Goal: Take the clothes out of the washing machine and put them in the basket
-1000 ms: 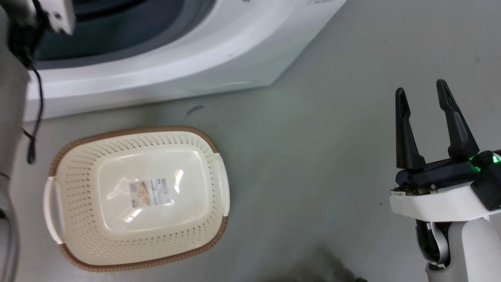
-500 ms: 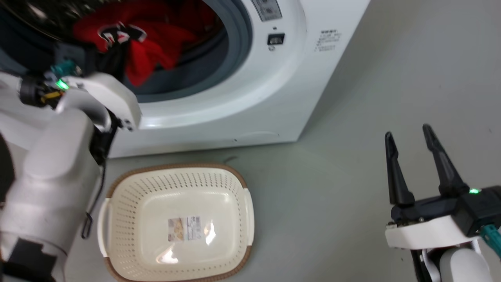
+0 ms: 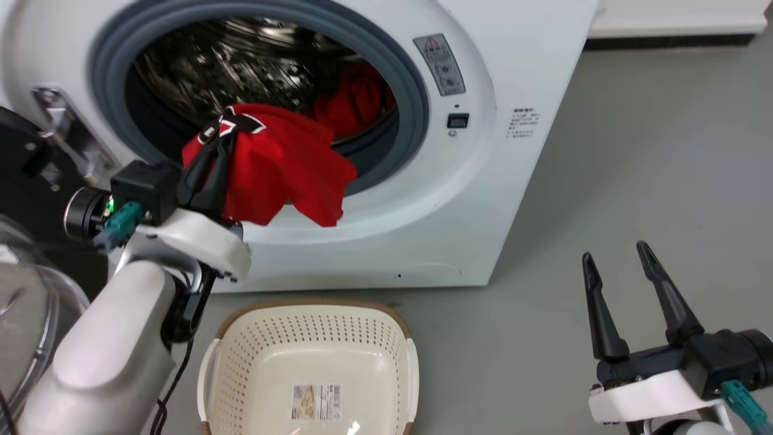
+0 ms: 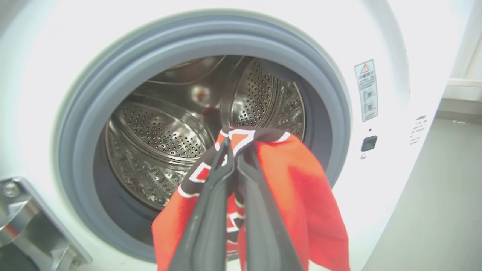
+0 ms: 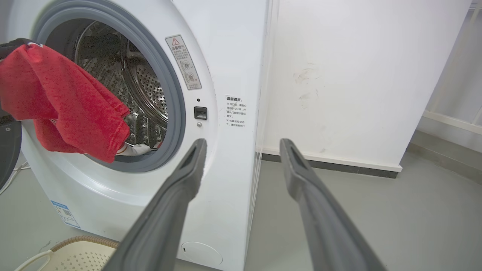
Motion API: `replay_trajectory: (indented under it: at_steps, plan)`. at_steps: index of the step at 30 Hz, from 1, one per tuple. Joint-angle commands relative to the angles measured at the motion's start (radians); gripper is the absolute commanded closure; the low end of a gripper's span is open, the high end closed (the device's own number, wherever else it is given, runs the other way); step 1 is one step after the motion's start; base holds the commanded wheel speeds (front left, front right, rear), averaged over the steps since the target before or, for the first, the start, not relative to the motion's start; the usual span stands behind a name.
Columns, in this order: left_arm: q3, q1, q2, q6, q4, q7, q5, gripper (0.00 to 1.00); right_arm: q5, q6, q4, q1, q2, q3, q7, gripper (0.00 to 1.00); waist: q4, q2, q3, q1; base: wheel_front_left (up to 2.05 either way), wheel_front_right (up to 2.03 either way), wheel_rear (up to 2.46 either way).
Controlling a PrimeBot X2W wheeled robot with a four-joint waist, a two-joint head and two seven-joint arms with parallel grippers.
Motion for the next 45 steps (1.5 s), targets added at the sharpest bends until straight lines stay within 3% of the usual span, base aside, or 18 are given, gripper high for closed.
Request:
replay_trajectory:
  at_steps: [1, 9, 16, 25, 35, 45]
  plan:
    - [0.005, 0.047, 0.019, 0.029, -0.08, 0.009, 0.007, 1.0, -0.006, -0.001, 0.004, 0.018, 0.002, 0.002, -0.002, 0.0, 0.015, 0.0, -0.036, 0.0002, 0.0, 0.0, 0.0]
    - [0.021, 0.186, 0.1, 0.127, -0.374, 0.061, 0.015, 1.0, -0.001, -0.001, 0.013, 0.053, 0.002, 0.008, -0.002, 0.0, 0.017, 0.0, -0.087, 0.0002, 0.0, 0.0, 0.0]
    - [0.034, 0.255, 0.159, 0.188, -0.535, 0.102, 0.035, 1.0, 0.001, -0.001, 0.016, 0.068, 0.002, 0.01, -0.002, 0.0, 0.019, 0.0, -0.107, 0.0002, 0.0, 0.0, 0.0]
    - [0.024, 0.334, 0.184, 0.225, -0.626, 0.129, 0.028, 1.0, 0.002, -0.001, 0.005, 0.06, 0.002, 0.014, -0.002, 0.0, 0.015, 0.0, -0.103, 0.0002, 0.0, 0.0, 0.0]
    - [-0.042, 0.419, 0.128, 0.189, -0.526, 0.104, -0.017, 1.0, -0.006, -0.001, -0.015, 0.019, 0.002, 0.014, -0.002, 0.0, -0.005, 0.0, -0.037, 0.0002, 0.0, 0.0, 0.0]
    - [-0.128, 0.352, 0.021, 0.076, -0.217, 0.06, -0.028, 1.0, -0.011, -0.001, -0.04, -0.06, 0.002, -0.004, -0.002, 0.0, -0.027, 0.0, 0.125, 0.0002, 0.0, 0.0, 0.0]
